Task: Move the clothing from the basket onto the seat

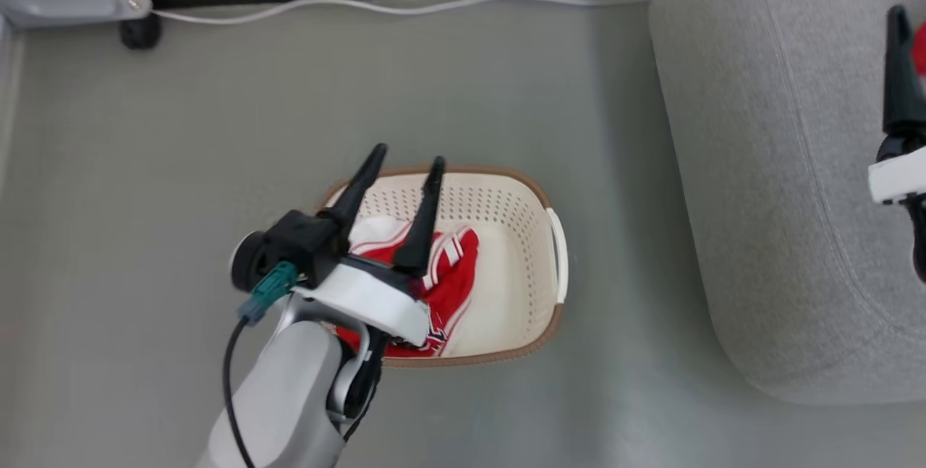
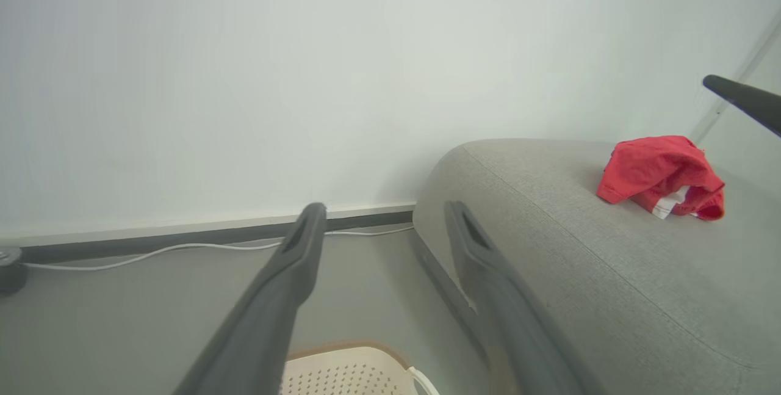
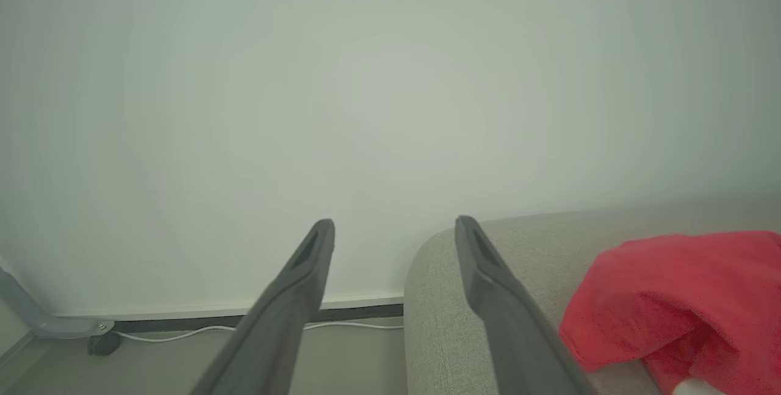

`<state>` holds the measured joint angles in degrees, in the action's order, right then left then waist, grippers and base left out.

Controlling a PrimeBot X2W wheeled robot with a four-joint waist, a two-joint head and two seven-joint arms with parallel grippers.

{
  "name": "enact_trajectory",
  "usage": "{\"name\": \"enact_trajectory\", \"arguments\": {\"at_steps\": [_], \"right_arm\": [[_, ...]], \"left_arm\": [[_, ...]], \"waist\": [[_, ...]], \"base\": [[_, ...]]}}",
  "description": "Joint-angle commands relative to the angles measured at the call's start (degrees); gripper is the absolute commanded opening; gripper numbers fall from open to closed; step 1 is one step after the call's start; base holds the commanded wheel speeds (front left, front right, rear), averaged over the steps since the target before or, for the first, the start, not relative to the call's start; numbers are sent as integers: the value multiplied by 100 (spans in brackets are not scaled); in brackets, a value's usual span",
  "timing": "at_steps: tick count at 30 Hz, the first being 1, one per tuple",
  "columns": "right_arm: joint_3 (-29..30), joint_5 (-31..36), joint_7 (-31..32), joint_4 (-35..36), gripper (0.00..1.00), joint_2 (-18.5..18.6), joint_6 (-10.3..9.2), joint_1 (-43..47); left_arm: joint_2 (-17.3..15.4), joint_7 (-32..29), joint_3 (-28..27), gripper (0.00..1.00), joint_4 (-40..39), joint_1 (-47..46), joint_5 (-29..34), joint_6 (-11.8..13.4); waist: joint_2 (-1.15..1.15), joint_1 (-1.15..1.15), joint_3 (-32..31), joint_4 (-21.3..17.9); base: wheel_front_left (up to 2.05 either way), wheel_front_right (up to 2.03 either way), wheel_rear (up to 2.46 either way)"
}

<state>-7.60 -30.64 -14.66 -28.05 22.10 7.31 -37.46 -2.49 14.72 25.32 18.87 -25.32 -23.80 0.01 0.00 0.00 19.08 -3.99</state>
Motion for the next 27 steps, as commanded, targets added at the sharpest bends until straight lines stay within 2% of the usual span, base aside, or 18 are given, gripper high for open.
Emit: {"name": "enact_trajectory", "arguments": {"at_steps": [1,14,27], "right_arm": [[-72,66,-34,172,100,39,18,203],[-444,359,-34,525,100,-390,18,1020],[-336,606,-34,908,100,-724,18,1908]], "left_arm": [[-39,28,-283,100,-164,81,94,11],[-39,28,-1718,100,-328,906,689,153],[-39,28,-2235,100,-665,1789,831,259]], "waist": [[0,0,-266,221],[0,0,-1014,554],[0,0,-1421,526]], "base": [[0,0,0],[0,0,0],[0,0,0]]}}
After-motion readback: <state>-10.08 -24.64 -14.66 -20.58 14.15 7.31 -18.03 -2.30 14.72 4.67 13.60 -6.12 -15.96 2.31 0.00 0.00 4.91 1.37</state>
